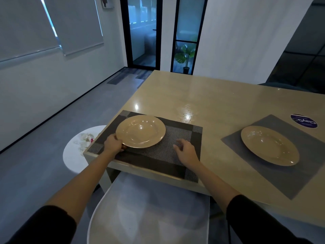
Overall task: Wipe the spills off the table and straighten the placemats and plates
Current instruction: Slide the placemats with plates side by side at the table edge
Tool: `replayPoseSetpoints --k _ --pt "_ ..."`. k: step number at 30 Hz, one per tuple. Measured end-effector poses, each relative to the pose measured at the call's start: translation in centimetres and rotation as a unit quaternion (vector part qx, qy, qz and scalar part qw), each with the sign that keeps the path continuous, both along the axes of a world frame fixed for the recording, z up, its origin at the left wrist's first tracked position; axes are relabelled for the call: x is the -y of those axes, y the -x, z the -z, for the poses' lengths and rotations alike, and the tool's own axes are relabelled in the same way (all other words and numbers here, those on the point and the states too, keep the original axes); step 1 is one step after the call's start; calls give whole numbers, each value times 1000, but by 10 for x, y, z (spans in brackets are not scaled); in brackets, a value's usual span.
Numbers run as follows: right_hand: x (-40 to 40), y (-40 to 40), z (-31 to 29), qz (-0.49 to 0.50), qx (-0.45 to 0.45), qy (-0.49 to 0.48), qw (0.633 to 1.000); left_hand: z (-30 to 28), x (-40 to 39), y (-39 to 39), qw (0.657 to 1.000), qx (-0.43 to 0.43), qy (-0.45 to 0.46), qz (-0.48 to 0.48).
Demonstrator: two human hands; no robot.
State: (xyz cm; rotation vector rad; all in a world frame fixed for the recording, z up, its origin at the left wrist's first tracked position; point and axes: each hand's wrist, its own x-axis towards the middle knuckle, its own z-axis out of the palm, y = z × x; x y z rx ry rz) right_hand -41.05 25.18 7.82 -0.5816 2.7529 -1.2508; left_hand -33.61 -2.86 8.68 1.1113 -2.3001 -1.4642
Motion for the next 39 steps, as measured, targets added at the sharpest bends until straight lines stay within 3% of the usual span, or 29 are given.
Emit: replayPoseSetpoints --k 2,4,6,17,24,26,28,31,35,39 --pt "12 4 -9 48 120 96 987 1 -11 4 999 -9 -32 4" --pt "23 9 -13 69 250 206 944 5 -20 6 999 -11 -44 19" --pt "30 14 -13 75 318 249 912 8 -25 5 998 -9 -46 31" --pt "36 7 -9 73 265 190 943 8 -28 -10 998 2 -54 11" --pt "32 12 -9 48 298 174 938 3 -32 -15 999 7 -27 41" --pt "33 10 -10 66 218 115 967 1 -38 -16 998 31 44 36" --pt "30 6 -10 94 77 10 992 0 -44 -17 990 67 115 39" --pt "13 0 -6 93 -49 -133 985 6 -39 -24 974 111 177 81" --pt "-24 -3 21 -19 -60 -301 951 27 -16 -40 934 181 253 174" --pt "-44 -2 35 -35 -79 -320 944 38 -15 -47 907 201 300 217"
